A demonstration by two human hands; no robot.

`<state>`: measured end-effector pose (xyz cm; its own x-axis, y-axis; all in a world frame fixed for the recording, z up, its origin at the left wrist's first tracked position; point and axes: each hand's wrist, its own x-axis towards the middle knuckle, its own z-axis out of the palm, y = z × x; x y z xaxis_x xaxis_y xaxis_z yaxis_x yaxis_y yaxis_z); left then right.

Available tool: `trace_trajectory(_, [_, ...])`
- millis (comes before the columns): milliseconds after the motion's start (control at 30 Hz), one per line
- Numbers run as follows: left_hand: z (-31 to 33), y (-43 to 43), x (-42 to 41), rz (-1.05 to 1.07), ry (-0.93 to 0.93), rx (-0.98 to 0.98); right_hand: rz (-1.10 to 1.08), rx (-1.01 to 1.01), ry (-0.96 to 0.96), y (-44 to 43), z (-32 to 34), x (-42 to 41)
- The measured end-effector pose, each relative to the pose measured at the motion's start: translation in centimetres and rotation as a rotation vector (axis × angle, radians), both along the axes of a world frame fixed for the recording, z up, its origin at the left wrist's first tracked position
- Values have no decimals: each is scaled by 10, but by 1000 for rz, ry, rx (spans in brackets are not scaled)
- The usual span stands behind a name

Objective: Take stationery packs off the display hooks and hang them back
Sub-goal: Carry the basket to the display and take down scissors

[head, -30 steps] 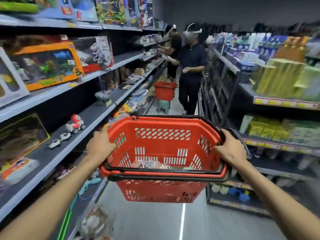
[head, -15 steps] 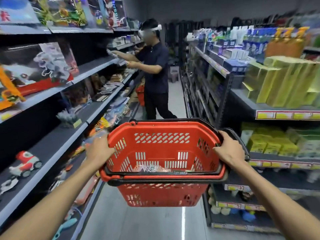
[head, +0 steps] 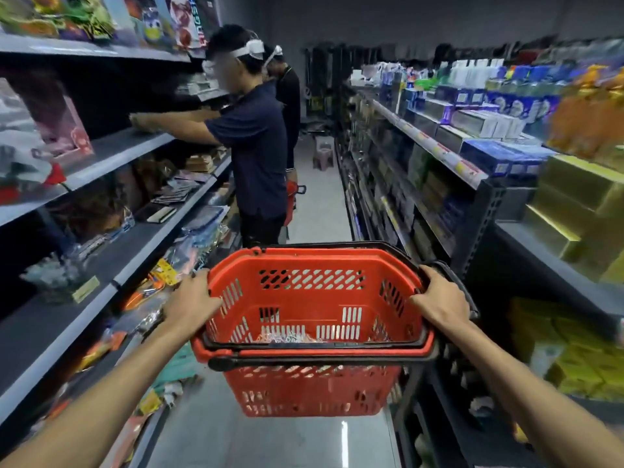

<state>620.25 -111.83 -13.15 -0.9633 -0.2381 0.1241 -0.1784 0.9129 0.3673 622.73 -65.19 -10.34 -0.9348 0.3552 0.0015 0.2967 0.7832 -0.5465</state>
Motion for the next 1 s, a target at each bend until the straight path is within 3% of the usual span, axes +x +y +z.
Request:
trace_trajectory(433, [7,2,-299,-43,52,54,-172,84,-140,-1,-3,-279])
trace_trajectory(1000, [-9,92,-658,-5,38,35,-208,77,-99,72,-26,-652])
